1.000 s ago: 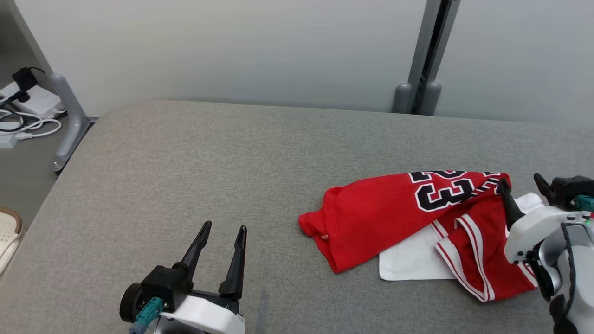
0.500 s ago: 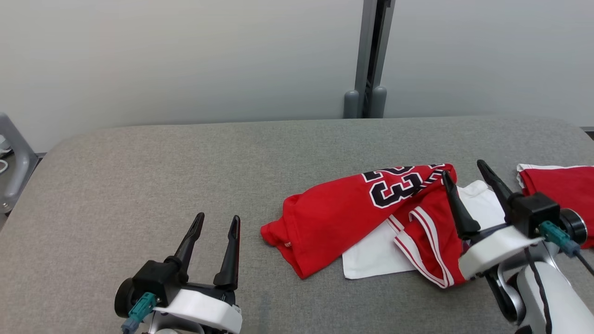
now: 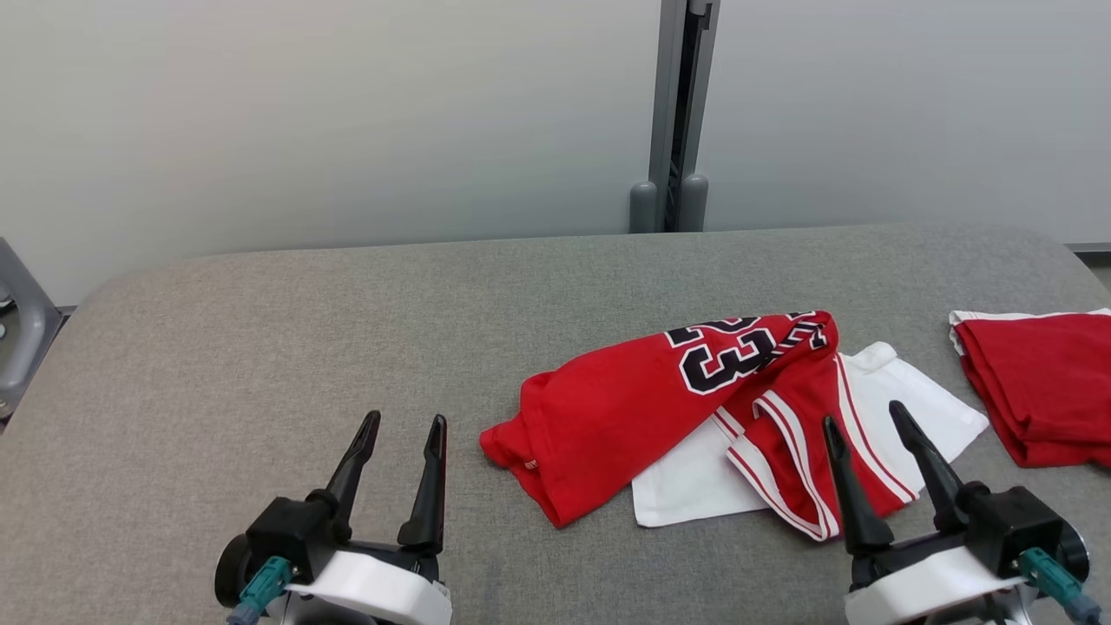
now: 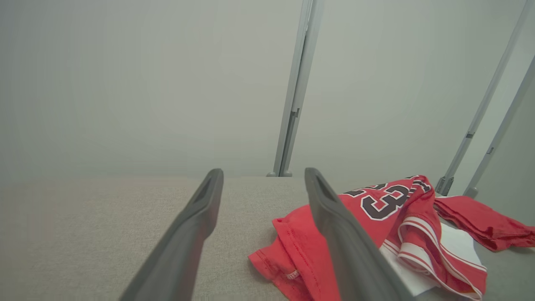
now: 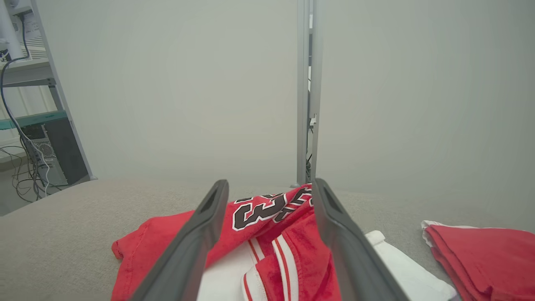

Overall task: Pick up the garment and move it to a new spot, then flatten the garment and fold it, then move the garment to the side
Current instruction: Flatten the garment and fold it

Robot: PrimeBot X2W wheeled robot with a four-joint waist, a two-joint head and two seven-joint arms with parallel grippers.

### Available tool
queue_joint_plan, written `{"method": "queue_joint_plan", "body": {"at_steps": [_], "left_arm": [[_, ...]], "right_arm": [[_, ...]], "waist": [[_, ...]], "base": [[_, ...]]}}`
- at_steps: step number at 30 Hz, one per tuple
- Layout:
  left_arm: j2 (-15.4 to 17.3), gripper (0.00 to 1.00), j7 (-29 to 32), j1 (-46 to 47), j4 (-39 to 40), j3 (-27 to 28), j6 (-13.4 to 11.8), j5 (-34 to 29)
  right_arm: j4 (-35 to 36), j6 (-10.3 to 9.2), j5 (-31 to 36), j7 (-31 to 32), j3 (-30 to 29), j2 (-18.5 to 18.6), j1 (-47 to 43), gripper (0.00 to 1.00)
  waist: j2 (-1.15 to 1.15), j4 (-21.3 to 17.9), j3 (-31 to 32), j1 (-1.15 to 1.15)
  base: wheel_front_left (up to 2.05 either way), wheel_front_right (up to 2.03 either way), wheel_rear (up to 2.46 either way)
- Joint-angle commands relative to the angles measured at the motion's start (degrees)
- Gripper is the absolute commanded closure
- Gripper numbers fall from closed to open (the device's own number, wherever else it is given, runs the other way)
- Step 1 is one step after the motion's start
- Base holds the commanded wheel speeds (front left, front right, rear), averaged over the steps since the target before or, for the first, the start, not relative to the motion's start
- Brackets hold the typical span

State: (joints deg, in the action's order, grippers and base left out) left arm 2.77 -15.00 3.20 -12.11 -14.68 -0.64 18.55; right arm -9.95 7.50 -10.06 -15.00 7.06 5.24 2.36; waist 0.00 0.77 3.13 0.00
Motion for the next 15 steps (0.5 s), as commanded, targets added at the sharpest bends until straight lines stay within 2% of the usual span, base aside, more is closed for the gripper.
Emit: {"method": "queue_joint_plan", "body": {"at_steps": [1,9,15], "left_arm": [[0.3,0.00,-0.2,-0.3,-0.3,0.2,-0.1,0.3],[0.3,0.00,-0.2,-0.2,-1.2,-0.4,0.4,0.0],[0.3,0.00,-0.2,0.6,-1.4,-1.0,0.7,-0.4]], "right_arm": [[0.1,-0.01,0.2,-0.2,0.0,0.1,-0.6,0.00],[-2.3,-0.01,0.5,-0.2,0.9,-0.8,-2.0,0.00],[-11.2,-0.01,0.6,-0.2,6.3,-1.1,1.0,0.00]], "waist": [[0.00,0.1,0.0,0.00],[0.00,2.0,-0.3,0.00],[0.00,4.6,-1.6,0.00]], "base": [[0.00,0.00,0.00],[0.00,0.00,0.00],[0.00,0.00,0.00]]}}
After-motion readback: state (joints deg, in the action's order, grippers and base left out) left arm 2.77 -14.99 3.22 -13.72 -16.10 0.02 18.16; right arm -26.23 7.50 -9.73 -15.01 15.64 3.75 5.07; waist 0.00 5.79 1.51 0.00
